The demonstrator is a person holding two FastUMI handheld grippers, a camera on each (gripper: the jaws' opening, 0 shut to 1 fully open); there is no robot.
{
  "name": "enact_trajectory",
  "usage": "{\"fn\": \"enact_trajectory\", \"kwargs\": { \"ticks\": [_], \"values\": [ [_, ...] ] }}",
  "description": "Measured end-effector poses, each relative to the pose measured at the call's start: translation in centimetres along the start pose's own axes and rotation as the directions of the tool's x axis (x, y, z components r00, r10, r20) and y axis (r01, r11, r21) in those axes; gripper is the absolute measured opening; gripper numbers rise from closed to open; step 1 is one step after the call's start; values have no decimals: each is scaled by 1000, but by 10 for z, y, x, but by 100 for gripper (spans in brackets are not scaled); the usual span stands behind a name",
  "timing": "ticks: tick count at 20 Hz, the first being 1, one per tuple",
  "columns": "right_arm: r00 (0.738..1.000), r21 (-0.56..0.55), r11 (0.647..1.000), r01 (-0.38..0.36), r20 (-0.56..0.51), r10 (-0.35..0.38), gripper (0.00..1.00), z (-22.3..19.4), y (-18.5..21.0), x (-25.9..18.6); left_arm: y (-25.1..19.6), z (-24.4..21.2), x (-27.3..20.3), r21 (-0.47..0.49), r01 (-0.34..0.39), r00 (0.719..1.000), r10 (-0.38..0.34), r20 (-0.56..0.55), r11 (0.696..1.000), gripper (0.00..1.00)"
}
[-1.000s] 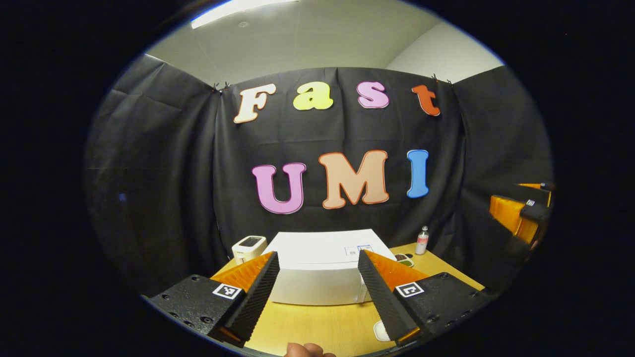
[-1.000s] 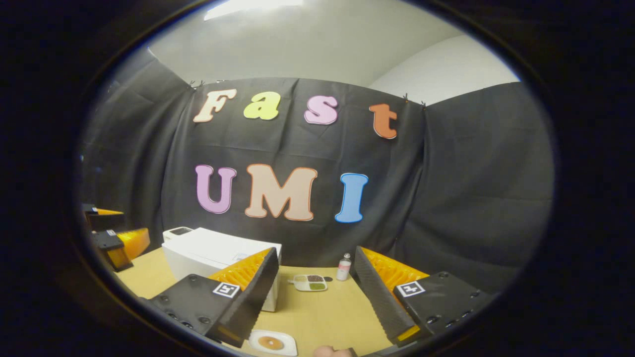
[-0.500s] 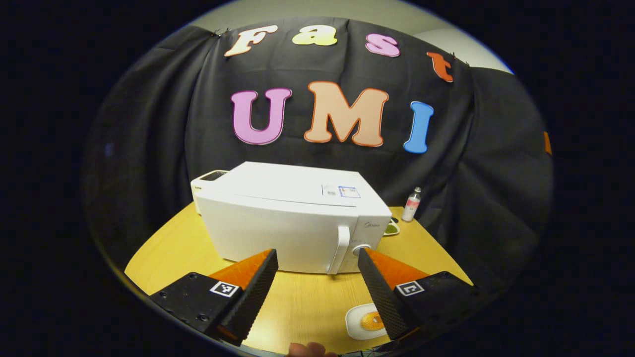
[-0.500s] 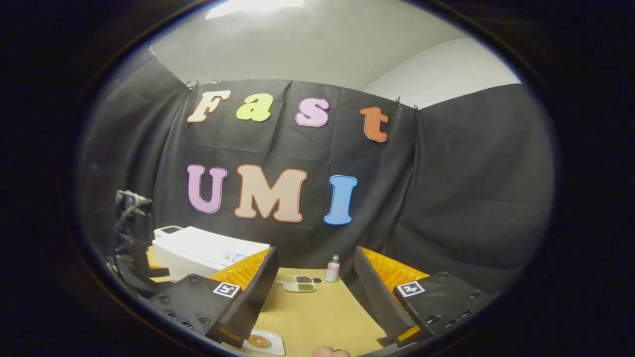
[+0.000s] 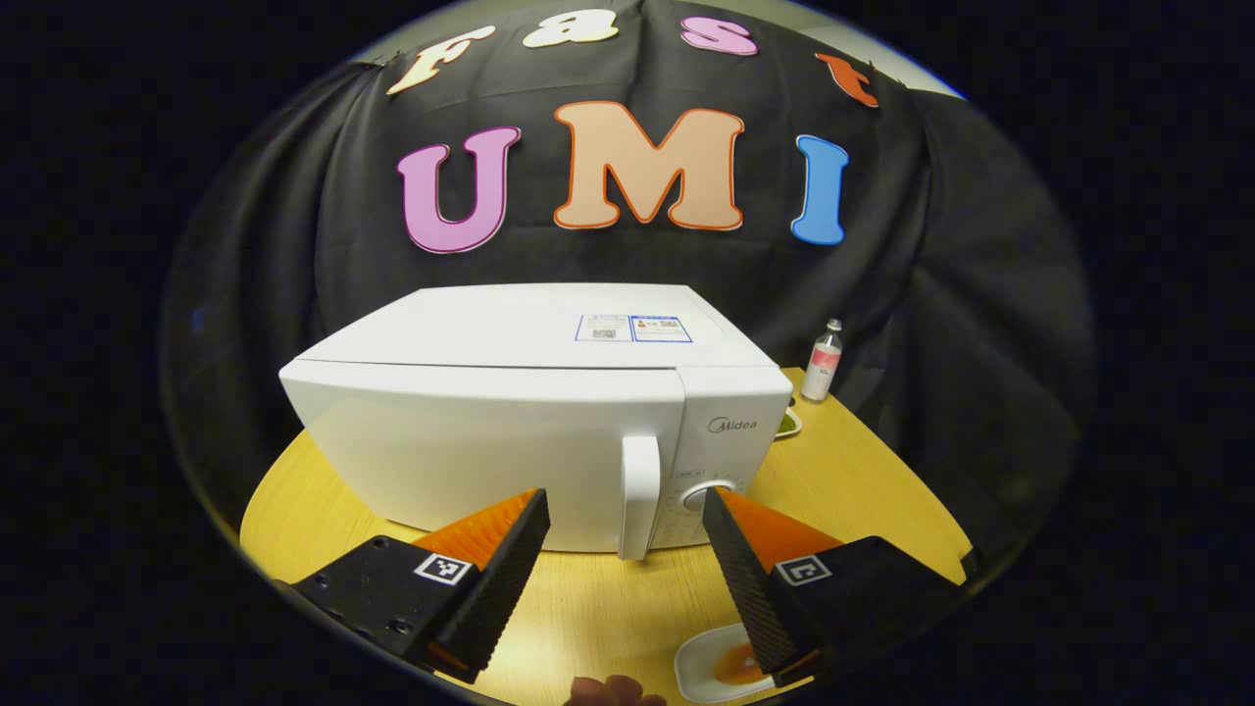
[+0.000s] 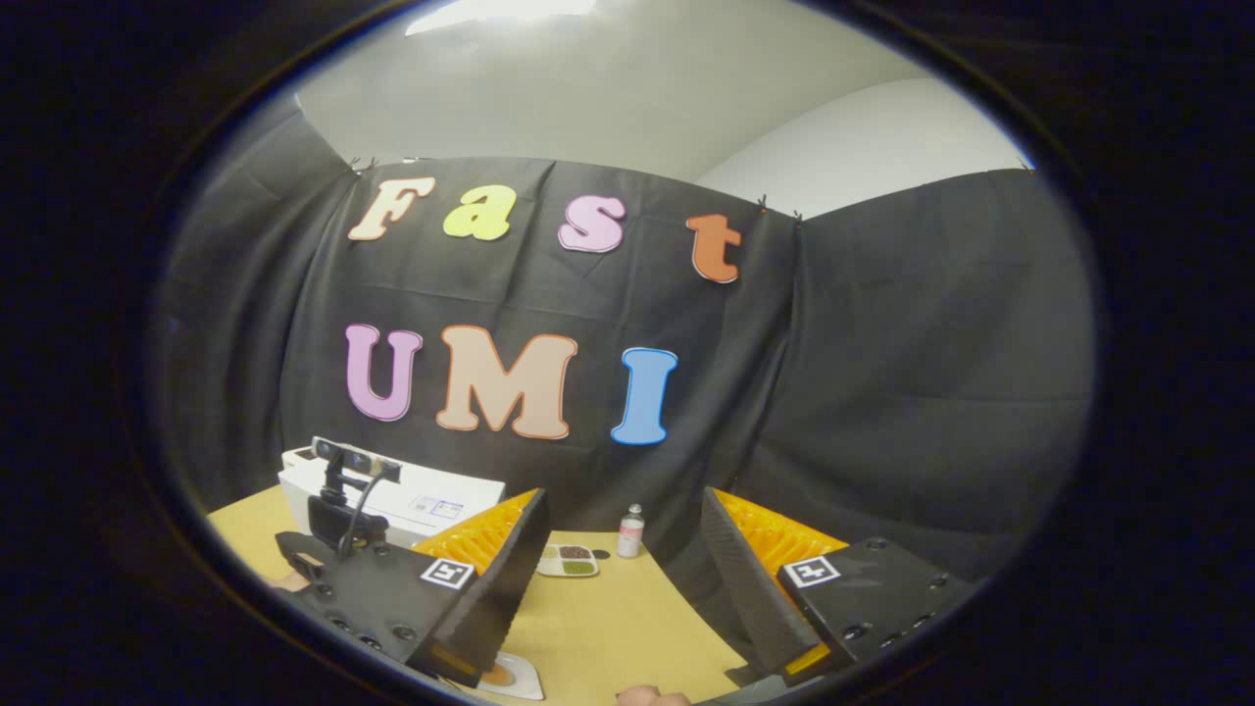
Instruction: Open the microwave oven with the left hand, put the food in, and close the microwave oven.
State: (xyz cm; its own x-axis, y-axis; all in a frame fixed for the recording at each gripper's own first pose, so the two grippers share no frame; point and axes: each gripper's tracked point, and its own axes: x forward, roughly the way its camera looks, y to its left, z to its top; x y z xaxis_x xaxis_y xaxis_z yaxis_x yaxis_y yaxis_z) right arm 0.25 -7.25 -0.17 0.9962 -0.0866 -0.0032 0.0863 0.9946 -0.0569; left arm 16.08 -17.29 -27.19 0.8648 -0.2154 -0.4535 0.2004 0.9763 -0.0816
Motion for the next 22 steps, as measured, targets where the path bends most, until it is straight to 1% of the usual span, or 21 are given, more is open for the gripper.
{"fn": "enact_trajectory", "kwargs": {
  "ticks": [4,6,9,11,12,13,14,15,16,17,20,22],
  "values": [
    [999,-2,999,47,-14,-47,96,-7,-22,-6,-4,-14,27,16,-11,999,12,-53,1000,96],
    [997,7,998,69,-28,-69,96,-11,-32,-8,-8,-17,37,16,-1,998,2,-65,1000,97],
    [995,31,996,84,-48,-82,96,-16,-39,-10,-7,-21,44,17,-15,996,17,-84,1000,95],
    [995,33,995,91,-47,-90,96,-17,-44,-11,-9,-19,47,11,-11,996,12,-84,1000,86],
    [995,31,995,92,-48,-90,96,-18,-43,-11,-7,-19,48,15,-13,997,14,-82,1000,74],
    [995,30,995,91,-51,-89,96,-19,-42,-10,1,-16,48,31,-52,995,54,-78,998,66],
    [995,32,996,88,-53,-87,96,-20,-42,-11,5,-21,52,31,-57,994,60,-96,998,38],
    [995,35,996,86,-54,-84,96,-19,-41,-10,2,-17,48,20,-53,995,54,-88,998,27],
    [995,38,996,85,-53,-83,97,-20,-41,-10,2,-19,52,17,-50,995,51,-88,999,24],
    [995,41,996,82,-51,-80,97,-19,-39,-10,2,-21,51,21,-46,994,48,-96,999,23],
    [996,45,996,74,-50,-71,96,-20,-36,-10,1,-20,50,55,-36,997,40,-71,998,19],
    [997,51,996,68,-49,-65,97,-19,-33,-11,2,-20,50,61,-37,998,41,-55,997,18]
  ]
}}
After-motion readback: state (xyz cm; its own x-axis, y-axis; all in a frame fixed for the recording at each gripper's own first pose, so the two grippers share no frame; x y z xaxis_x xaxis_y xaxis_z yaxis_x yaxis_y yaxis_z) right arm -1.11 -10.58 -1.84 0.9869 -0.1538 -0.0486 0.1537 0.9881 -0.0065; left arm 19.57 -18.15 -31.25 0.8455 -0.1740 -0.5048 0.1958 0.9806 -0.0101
